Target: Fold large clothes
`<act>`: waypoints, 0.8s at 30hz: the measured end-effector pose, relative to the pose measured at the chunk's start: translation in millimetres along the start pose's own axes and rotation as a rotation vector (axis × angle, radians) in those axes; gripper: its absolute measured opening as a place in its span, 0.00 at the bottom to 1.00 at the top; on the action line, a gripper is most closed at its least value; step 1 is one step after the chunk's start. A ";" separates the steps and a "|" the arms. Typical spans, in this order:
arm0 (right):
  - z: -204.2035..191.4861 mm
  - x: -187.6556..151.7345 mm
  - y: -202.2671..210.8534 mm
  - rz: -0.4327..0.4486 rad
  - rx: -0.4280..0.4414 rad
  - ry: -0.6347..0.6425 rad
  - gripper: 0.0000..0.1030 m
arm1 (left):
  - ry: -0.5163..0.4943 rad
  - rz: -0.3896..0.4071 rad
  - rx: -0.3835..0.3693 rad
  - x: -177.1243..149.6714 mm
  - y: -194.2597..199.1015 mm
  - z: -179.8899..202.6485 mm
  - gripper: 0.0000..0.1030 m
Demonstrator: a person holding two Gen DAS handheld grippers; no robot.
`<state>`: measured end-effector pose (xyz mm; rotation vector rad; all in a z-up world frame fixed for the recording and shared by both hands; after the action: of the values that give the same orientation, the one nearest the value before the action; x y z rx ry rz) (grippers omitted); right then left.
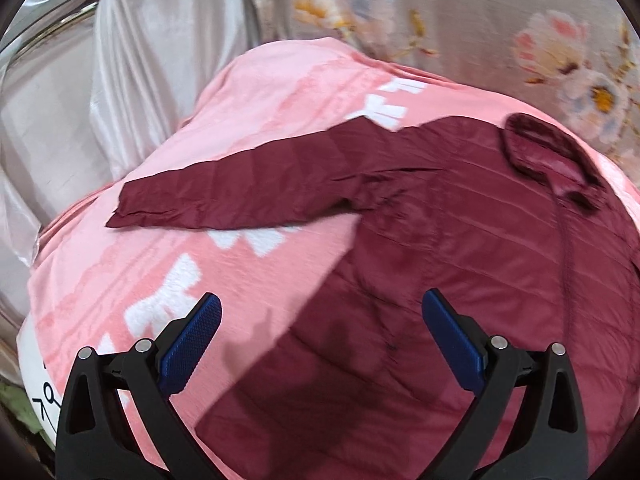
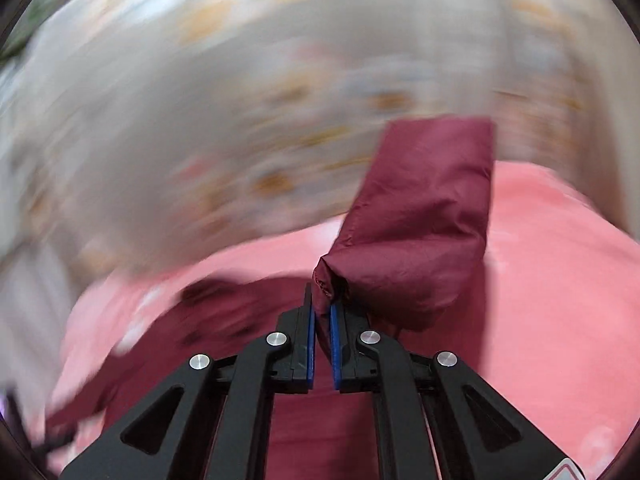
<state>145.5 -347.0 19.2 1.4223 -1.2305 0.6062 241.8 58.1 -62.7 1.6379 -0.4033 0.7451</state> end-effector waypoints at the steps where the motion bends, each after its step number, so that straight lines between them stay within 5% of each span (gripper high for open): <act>1: -31.8 -9.1 -11.8 -0.035 0.065 0.059 0.06 | 0.009 0.000 0.026 1.7 -5.8 -4.9 0.95; 7: -150.6 -100.4 -73.4 -0.291 0.303 0.254 0.10 | 0.032 -0.028 0.094 3.6 -31.7 -23.7 0.95; 10: -170.4 -131.1 -78.5 -0.354 0.333 0.302 0.12 | 0.042 -0.053 0.051 4.8 -37.2 -27.3 0.95; 11: -172.5 -132.6 -75.3 -0.346 0.331 0.307 0.20 | 0.048 -0.061 0.017 6.0 -36.9 -27.2 0.95; 14: -152.9 -122.3 -55.7 -0.271 0.289 0.237 0.56 | 0.085 -0.097 -0.140 11.2 -35.1 -20.7 0.95; 20: -85.5 -112.8 -38.5 -0.243 0.161 0.023 0.58 | 0.120 -0.189 -0.384 14.4 -35.2 25.1 0.95; 24: -35.2 -113.4 -40.2 -0.258 0.065 -0.084 0.58 | 0.082 -0.296 -0.385 -1.1 -48.7 56.2 0.95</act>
<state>154.1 -281.3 -87.2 1.6438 -1.0769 0.4149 285.6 13.8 -103.1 1.2635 -0.2209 0.4747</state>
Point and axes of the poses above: each gripper's, at about its wrist camera, not at the fingertips, and y roughly against the way its jaws point, z to its right, x to its top, the point moved 2 cm from there along -y, roughly the way its jaws point, and after that the axes turned 2 degrees about y, right-handed, at the moved point
